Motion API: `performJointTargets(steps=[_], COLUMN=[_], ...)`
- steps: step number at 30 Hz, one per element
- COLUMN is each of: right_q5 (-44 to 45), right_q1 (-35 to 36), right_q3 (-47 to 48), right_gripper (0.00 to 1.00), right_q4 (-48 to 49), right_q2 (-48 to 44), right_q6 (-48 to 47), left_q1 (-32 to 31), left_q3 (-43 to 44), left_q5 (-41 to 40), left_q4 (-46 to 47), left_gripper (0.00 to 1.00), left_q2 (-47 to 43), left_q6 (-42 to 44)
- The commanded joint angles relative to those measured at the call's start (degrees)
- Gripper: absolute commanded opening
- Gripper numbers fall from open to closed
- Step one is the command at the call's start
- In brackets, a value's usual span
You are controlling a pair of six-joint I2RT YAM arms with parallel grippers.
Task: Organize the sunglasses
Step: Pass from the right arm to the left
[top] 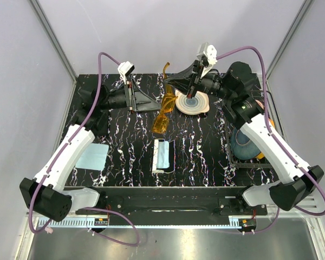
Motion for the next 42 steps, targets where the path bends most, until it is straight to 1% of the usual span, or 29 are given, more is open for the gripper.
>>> performJointTargets(steps=[1,2,6,7,9,15,16,19,20,21,22,25,27,29,32,34,37,42], right_q5=[1.95,2.03,2.3,2.3,2.21,2.56,2.65,2.74,2.83,2.83,2.83,2.74,2.74,2.74,2.74,2.65,2.65,2.74], right_q1=[0.62,0.62,0.71,0.62,0.71,0.88,0.88,0.88,0.88,0.88,0.97,0.88,0.88,0.97,0.97,0.97,0.97,1.06], right_q3=[-0.12,-0.21,-0.03,-0.03,-0.03,-0.12,-0.12,-0.47,-0.56,-0.82,-0.91,-1.44,-1.7,-1.88,-2.32,-2.41,-2.49,-2.41], right_gripper=[0.0,0.0,0.0,0.0,0.0,0.0,0.0,0.0,0.0,0.0,0.0,0.0,0.0,0.0,0.0,0.0,0.0,0.0], right_q4=[1.67,1.76,1.93,2.02,2.37,2.37,2.55,2.99,2.99,2.99,2.99,2.99,2.99,3.07,3.43,3.6,3.6,3.95], right_q2=[-0.23,-0.15,0.12,0.29,0.38,0.82,0.91,0.73,0.73,0.56,0.3,-0.23,-0.41,-0.58,-0.67,-0.76,-0.67,-0.24], right_q6=[-0.99,-1.07,-1.43,-1.51,-1.51,-1.78,-1.78,-1.86,-1.95,-1.95,-2.04,-2.13,-2.04,-1.95,-1.86,-1.78,-1.86,-2.04], left_q1=[-0.01,-0.27,-0.71,-0.63,-0.63,-0.8,-0.71,-0.45,0.16,0.51,1.04,2.62,3.68,4.12,4.12,4.03,3.51,1.66], left_q3=[-0.16,-0.07,0.28,0.37,0.19,-0.16,-0.16,-0.25,-0.25,-0.16,-0.16,-1.04,-2.09,-2.97,-4.02,-4.47,-4.38,-3.06], left_q5=[3.74,3.83,3.57,3.39,3.12,2.6,2.51,2.07,1.63,1.28,0.76,-0.56,-1.53,-2.67,-3.64,-3.38,-2.77,-1.27], left_q4=[6.17,5.56,1.87,-0.4,-0.95,-1.04,-3.21,-4.37,-4.73,-5.77,-6.04,-6.05,-5.79,-5.87,-6.22,-5.7,-5.26,-3.86], left_gripper=[0.56,0.52,0.49,0.47,0.45,0.45,0.5,0.6,0.67,0.7,0.72,0.81,0.82,0.82,0.76,0.68,0.64,0.62], left_q2=[-0.48,-0.3,0.67,0.84,1.46,1.72,1.72,1.72,1.72,1.46,1.29,0.23,-0.64,-1.09,-1.18,-0.91,-0.74,0.32], left_q6=[-3.59,-3.42,-1.75,-0.79,-0.95,-1.4,-0.52,0.1,0.36,0.62,1.06,1.24,0.89,0.28,-0.34,-1.13,-1.39,-2.36])
